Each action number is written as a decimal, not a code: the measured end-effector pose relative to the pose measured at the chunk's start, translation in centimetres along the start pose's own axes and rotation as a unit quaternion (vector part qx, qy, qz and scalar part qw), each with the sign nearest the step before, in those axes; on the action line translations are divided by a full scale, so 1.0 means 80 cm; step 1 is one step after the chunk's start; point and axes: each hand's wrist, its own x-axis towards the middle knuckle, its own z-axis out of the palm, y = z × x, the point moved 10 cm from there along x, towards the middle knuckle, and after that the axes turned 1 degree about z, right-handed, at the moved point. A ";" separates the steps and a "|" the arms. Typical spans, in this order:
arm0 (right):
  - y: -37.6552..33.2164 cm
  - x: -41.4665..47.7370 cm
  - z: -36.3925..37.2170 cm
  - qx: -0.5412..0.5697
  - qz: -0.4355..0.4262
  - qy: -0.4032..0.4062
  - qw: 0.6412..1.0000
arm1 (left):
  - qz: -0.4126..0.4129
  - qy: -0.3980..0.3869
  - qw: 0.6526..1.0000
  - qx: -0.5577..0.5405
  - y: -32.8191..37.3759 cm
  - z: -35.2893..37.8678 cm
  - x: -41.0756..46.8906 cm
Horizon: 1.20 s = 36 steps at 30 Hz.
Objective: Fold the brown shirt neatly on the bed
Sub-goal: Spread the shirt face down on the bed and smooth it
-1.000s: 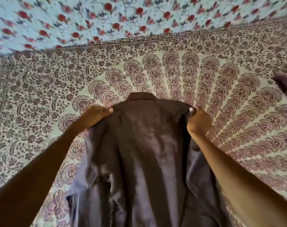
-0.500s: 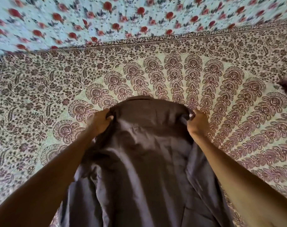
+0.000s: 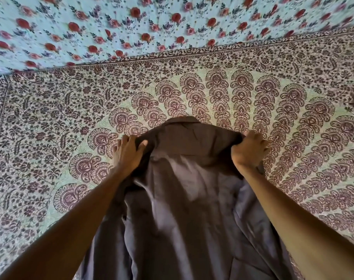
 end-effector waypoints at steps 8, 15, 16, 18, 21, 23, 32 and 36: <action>-0.162 -0.012 0.058 -0.070 -0.255 -0.206 0.942 | 0.020 -0.213 0.976 -0.032 0.086 0.030 0.067; -0.176 -0.001 0.057 0.173 -0.217 -0.243 0.929 | 0.042 -0.128 0.989 -0.065 0.108 0.022 0.087; -0.168 0.001 0.055 0.204 -0.197 -0.230 0.931 | 0.033 -0.089 0.990 -0.107 0.102 0.016 0.085; -0.151 0.006 0.067 0.220 -0.159 -0.238 0.933 | 0.002 -0.100 0.980 -0.172 0.088 0.029 0.078; -0.146 0.009 0.075 0.162 -0.163 -0.221 0.948 | -0.021 -0.138 0.973 -0.182 0.079 0.049 0.074; -0.153 0.009 0.071 0.050 -0.196 -0.183 0.962 | -0.034 -0.116 0.982 -0.147 0.074 0.041 0.075; -0.119 0.032 0.049 0.009 -0.203 -0.129 0.971 | -0.067 -0.043 0.996 0.037 0.058 0.005 0.069; -0.105 0.033 0.054 -0.005 -0.231 -0.157 0.960 | -0.025 -0.065 0.998 -0.005 0.039 -0.002 0.075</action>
